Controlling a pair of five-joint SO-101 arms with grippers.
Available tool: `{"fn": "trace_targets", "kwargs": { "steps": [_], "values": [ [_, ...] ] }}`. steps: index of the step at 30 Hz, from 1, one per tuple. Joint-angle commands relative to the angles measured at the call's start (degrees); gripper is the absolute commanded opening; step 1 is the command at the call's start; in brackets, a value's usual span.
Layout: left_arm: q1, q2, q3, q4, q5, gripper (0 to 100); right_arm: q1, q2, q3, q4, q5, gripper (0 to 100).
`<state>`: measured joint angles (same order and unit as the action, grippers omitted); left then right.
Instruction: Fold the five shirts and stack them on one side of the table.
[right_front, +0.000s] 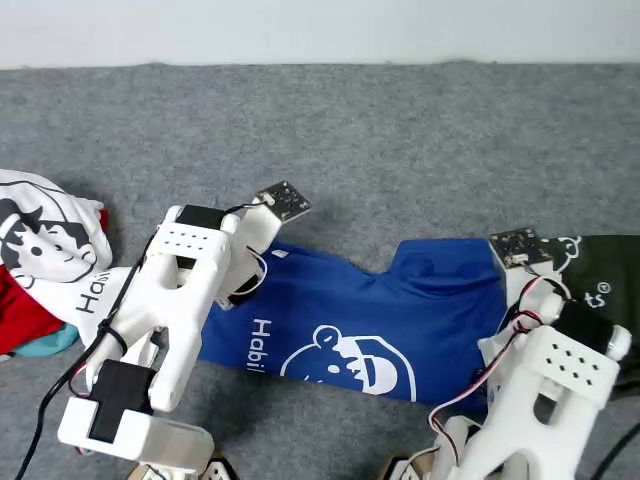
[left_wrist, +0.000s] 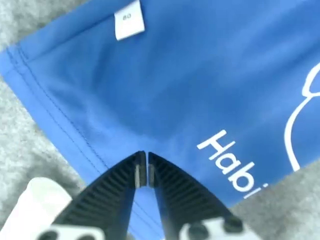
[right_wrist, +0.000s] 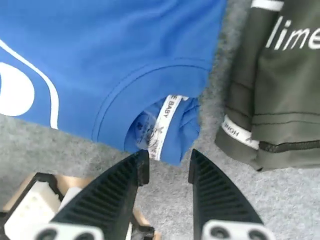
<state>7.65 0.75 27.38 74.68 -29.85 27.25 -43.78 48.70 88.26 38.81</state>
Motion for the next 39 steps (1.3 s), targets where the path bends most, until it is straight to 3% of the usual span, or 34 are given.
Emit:
{"fn": "trace_targets", "kwargs": {
  "steps": [1, 10, 18, 28, 34, 39],
  "values": [
    [0.18, -1.32, -1.01, -1.32, -0.26, 1, -0.40, -1.10, -2.02, 2.24, -1.05, 15.3],
    [0.26, -0.88, -0.66, -7.21, -0.26, 1, 1.10, -1.10, -2.02, 5.32, -3.60, 15.2],
    [-0.09, -1.41, 1.71, -1.14, -0.26, 1, 9.27, -1.10, -2.02, 7.25, -4.31, 15.2],
    [-0.26, -1.85, 1.19, 0.09, -0.53, 1, 11.56, -9.45, -2.37, 7.96, -3.87, 15.1],
    [-4.31, -12.48, -4.70, 7.30, -0.53, 1, 9.89, -18.68, -13.19, -4.97, -0.97, 15.1],
    [-5.54, -21.80, -4.97, 9.41, -0.62, 1, 2.33, -5.58, -18.81, -12.44, 5.27, 15.1]
  ]
}}
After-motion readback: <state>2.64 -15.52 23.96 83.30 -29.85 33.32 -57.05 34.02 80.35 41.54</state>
